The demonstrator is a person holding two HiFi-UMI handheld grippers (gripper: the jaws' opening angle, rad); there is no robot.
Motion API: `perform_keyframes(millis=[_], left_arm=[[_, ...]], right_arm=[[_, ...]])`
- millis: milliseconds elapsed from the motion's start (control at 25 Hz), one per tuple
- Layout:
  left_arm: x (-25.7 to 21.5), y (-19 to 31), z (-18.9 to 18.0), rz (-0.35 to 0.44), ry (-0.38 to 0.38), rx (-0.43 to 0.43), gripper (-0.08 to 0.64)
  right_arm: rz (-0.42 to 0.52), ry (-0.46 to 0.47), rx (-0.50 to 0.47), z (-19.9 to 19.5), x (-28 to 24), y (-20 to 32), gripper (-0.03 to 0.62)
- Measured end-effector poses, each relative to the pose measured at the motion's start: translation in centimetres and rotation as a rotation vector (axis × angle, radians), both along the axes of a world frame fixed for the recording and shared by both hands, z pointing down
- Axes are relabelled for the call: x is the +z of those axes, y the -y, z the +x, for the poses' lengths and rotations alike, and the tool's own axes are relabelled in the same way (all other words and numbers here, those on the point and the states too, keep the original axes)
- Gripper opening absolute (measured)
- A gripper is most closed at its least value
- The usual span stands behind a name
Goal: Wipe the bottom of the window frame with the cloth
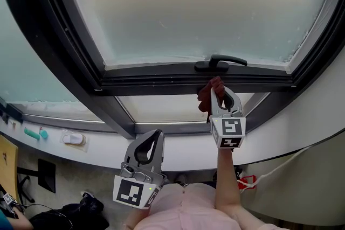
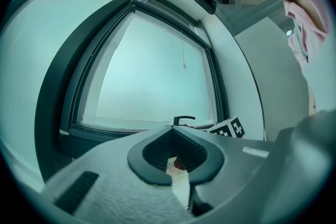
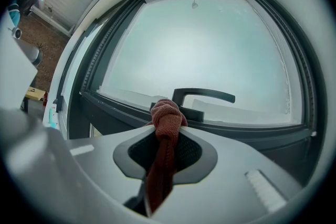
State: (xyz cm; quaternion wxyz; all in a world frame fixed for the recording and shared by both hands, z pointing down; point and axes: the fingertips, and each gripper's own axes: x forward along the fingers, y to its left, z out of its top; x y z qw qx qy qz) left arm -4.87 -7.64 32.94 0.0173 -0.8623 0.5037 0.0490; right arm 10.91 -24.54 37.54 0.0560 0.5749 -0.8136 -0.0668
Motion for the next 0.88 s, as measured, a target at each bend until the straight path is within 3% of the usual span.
perform_keyframes(millis=[360, 480, 600, 880], left_arm=[[0.0, -0.4, -0.9, 0.003, -0.008, 0.011, -0.002], [0.1, -0.4, -1.2, -0.001, -0.013, 0.019, -0.002], [0.1, -0.5, -1.9, 0.0, -0.017, 0.02, -0.002], [-0.2, -1.1, -6.9, 0.005, -0.023, -0.035, -0.002]], right_arm=[[-0.028, -0.014, 0.068, 0.3, 0.2, -0.2, 0.066], [-0.029, -0.014, 0.05, -0.9, 0.1, -0.8, 0.066], [-0.026, 0.002, -0.046, -5.0, 0.1, -2.3, 0.066], [-0.049, 0.025, -0.361, -20.3, 1.3, -5.5, 0.066]])
